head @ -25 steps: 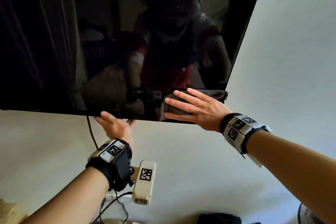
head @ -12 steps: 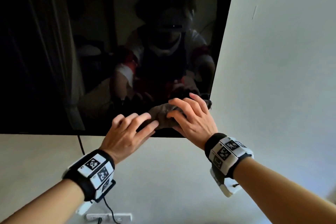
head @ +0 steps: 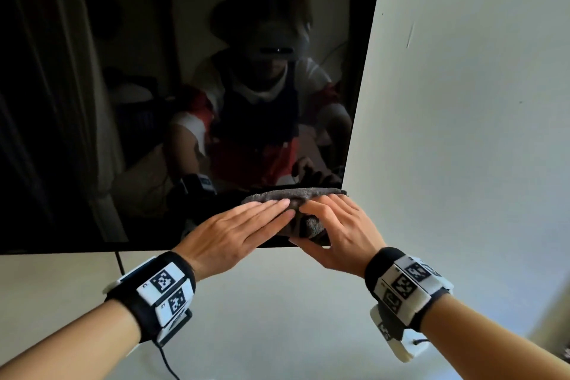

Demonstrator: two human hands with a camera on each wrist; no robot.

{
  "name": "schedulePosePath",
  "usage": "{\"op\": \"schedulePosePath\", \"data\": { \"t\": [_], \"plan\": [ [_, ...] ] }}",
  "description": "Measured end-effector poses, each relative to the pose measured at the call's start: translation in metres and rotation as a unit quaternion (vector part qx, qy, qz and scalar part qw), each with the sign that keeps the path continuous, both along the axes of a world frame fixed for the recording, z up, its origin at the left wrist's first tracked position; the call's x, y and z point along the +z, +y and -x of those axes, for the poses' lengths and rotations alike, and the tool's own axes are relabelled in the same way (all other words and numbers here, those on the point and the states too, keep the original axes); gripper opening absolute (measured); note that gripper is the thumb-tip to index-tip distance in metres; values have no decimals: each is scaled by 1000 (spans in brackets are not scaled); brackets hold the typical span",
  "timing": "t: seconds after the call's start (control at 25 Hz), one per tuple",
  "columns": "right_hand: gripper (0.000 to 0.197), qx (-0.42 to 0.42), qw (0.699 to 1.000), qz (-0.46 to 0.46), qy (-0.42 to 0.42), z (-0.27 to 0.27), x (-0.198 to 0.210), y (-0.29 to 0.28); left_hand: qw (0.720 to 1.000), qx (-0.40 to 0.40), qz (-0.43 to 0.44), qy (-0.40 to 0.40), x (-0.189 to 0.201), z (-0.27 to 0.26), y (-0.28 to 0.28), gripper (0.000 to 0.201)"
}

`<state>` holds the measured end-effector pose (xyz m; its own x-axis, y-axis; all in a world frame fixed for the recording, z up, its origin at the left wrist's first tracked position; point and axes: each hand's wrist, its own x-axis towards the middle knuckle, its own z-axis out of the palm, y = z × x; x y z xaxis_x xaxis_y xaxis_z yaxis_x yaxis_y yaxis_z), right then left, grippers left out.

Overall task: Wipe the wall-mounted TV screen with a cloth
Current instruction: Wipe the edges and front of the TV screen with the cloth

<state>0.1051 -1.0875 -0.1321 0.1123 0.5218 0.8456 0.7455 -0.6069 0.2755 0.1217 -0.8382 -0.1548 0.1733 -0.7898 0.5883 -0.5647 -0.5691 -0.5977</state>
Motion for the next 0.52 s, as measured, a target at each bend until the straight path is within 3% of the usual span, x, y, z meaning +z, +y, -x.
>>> {"op": "schedulePosePath", "data": {
  "t": [0.12, 0.24, 0.32, 0.44, 0.52],
  "plan": [
    [35, -43, 987, -152, 30, 10, 30, -16, 1000, 13, 12, 20, -3, -1, -9, 51],
    [46, -28, 925, -351, 140, 1, 72, -7, 998, 38, 32, 25, -3, 0, -23, 41],
    [50, -9, 912, -372, 172, -8, 90, 3, 997, 63, 32, -1, -8, -1, -31, 34],
    [53, -10, 915, -362, 178, -13, 104, 9, 996, 89, 10, -14, -11, -3, -30, 67],
    [54, -23, 912, -362, 190, -15, 110, 8, 995, 98, -11, -18, -4, -1, -26, 69]
  ]
}}
